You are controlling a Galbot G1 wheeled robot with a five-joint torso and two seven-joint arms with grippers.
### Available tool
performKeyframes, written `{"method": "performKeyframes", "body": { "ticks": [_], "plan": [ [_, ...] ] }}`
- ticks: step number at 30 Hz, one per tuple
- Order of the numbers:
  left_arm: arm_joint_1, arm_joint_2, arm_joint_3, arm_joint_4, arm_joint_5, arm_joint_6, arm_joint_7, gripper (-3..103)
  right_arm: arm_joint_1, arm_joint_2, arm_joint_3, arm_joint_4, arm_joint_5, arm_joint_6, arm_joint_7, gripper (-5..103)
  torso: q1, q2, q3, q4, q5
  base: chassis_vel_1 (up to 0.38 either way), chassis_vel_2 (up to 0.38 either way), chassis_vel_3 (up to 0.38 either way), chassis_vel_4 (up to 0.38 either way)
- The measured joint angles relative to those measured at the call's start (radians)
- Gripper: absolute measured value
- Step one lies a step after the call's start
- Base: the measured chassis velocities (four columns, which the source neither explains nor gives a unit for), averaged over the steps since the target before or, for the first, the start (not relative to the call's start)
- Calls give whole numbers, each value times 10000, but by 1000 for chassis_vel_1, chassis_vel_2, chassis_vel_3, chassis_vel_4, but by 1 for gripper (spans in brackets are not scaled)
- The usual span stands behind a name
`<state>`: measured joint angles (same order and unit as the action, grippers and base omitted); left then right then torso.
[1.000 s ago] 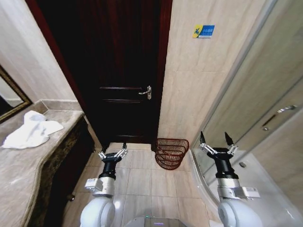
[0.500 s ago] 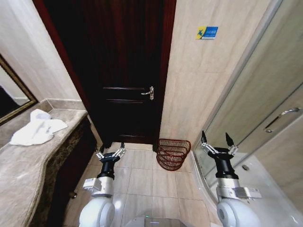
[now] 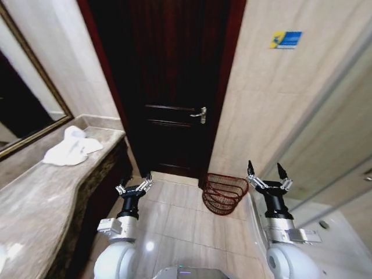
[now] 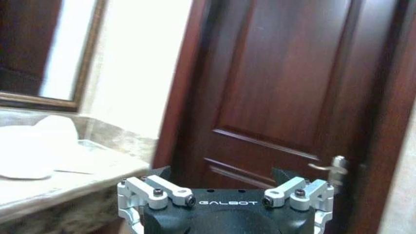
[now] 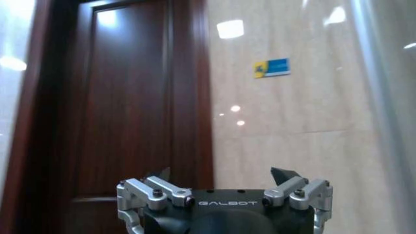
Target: Discard the used towel into the hamper.
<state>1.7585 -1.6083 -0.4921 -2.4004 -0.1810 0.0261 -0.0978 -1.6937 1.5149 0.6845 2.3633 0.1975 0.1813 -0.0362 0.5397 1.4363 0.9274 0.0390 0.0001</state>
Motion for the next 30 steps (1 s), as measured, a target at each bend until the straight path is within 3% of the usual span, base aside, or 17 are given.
{"method": "performKeyframes", "body": {
  "ticks": [27,30],
  "plan": [
    [-55,1,-133,189,161,-129,-137,100,93,23,-3,-155,316,-19,-291,100,1,-1,0,0,1,122,123,124,123],
    [-84,1,-205,315,224,-361,-222,100,116,15,-7,-176,459,58,-373,100,0,0,0,1,-2,107,111,118,135]
  ]
}}
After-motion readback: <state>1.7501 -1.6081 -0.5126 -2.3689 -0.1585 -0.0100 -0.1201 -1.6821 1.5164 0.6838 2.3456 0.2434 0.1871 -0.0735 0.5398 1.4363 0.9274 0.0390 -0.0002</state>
